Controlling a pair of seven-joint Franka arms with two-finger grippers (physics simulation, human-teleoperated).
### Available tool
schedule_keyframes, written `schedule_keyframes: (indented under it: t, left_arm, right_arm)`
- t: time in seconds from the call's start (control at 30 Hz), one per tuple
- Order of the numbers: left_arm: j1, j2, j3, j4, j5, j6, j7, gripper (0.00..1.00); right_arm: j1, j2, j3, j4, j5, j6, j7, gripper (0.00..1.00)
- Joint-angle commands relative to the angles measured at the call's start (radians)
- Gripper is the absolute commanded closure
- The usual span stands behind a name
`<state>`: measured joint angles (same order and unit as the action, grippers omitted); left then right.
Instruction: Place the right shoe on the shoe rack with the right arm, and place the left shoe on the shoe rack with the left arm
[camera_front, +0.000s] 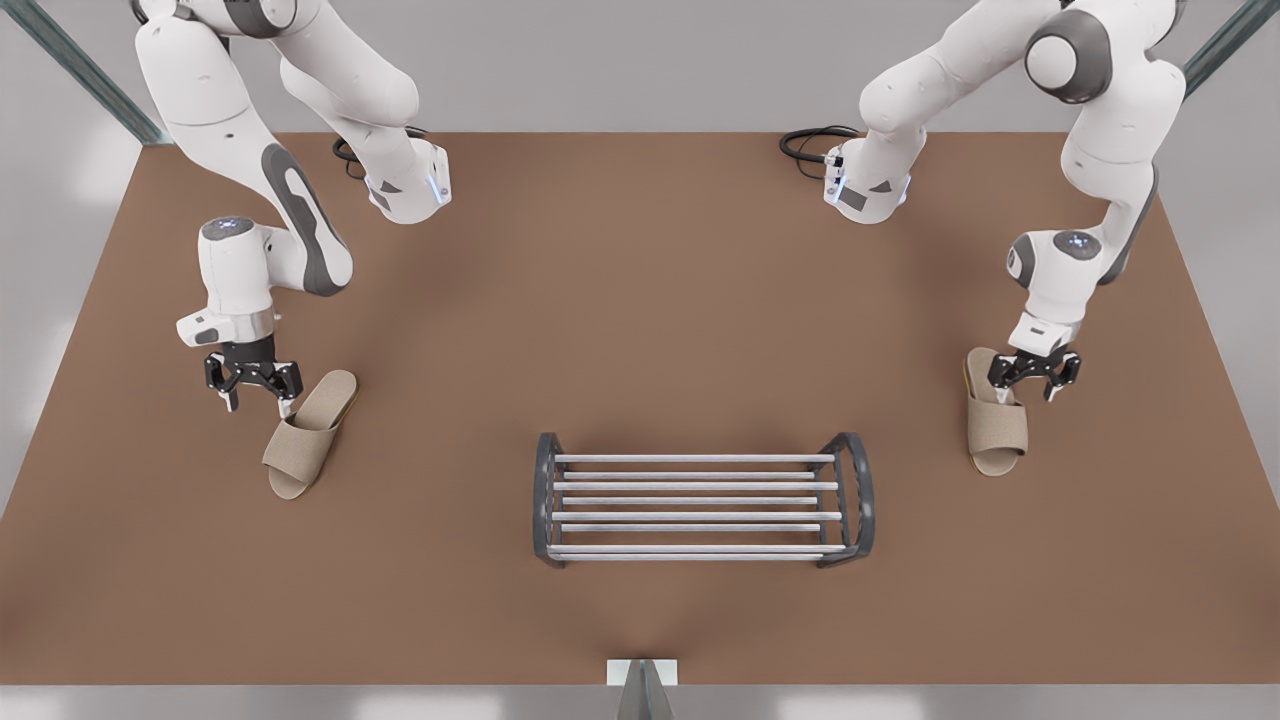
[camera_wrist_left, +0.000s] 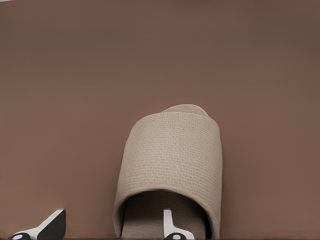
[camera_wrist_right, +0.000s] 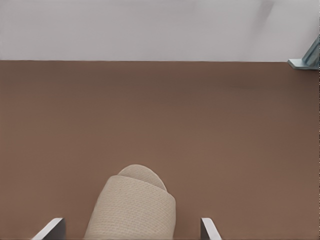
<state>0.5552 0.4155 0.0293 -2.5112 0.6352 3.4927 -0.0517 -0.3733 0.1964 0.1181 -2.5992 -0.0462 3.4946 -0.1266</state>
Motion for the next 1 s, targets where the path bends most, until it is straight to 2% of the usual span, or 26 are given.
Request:
schedule_keyframes:
  t: [0.0, 0.1, 0.17, 0.27, 0.4, 0.5, 0.57, 0.97]
  left_arm:
    - [0.002, 0.008, 0.000, 0.003, 0.000, 0.003, 0.001, 0.04]
    - [0.011, 0.019, 0.000, 0.022, 0.007, 0.003, 0.001, 0.04]
    - [0.026, 0.035, -0.002, 0.031, 0.015, 0.003, 0.000, 0.04]
    - [0.026, 0.051, -0.002, 0.034, 0.014, 0.003, 0.000, 0.04]
    - [0.026, 0.071, -0.003, 0.060, 0.014, 0.003, 0.000, 0.04]
    - [0.026, 0.071, -0.012, 0.069, 0.015, 0.003, 0.000, 0.04]
    - [0.026, 0.069, -0.012, 0.069, 0.015, 0.003, -0.002, 0.04]
    - [0.037, 0.072, -0.037, 0.069, 0.015, 0.003, -0.002, 0.04]
  right_arm:
    - [-0.048, 0.021, -0.001, 0.001, -0.009, 0.014, -0.051, 0.00]
    - [-0.151, 0.028, 0.002, -0.007, -0.073, 0.015, -0.067, 0.00]
    - [-0.291, 0.046, 0.005, -0.004, -0.254, 0.015, -0.067, 0.00]
    - [-0.300, 0.034, 0.005, -0.016, -0.261, 0.015, -0.067, 0.00]
    - [-0.392, 0.023, 0.011, -0.050, -0.359, 0.015, -0.067, 0.00]
    - [-0.381, 0.052, 0.072, -0.047, -0.348, 0.015, -0.039, 0.00]
    - [-0.305, 0.074, 0.137, -0.039, -0.169, 0.015, -0.038, 0.00]
    - [-0.273, 0.107, 0.138, -0.056, -0.123, 0.015, -0.038, 0.00]
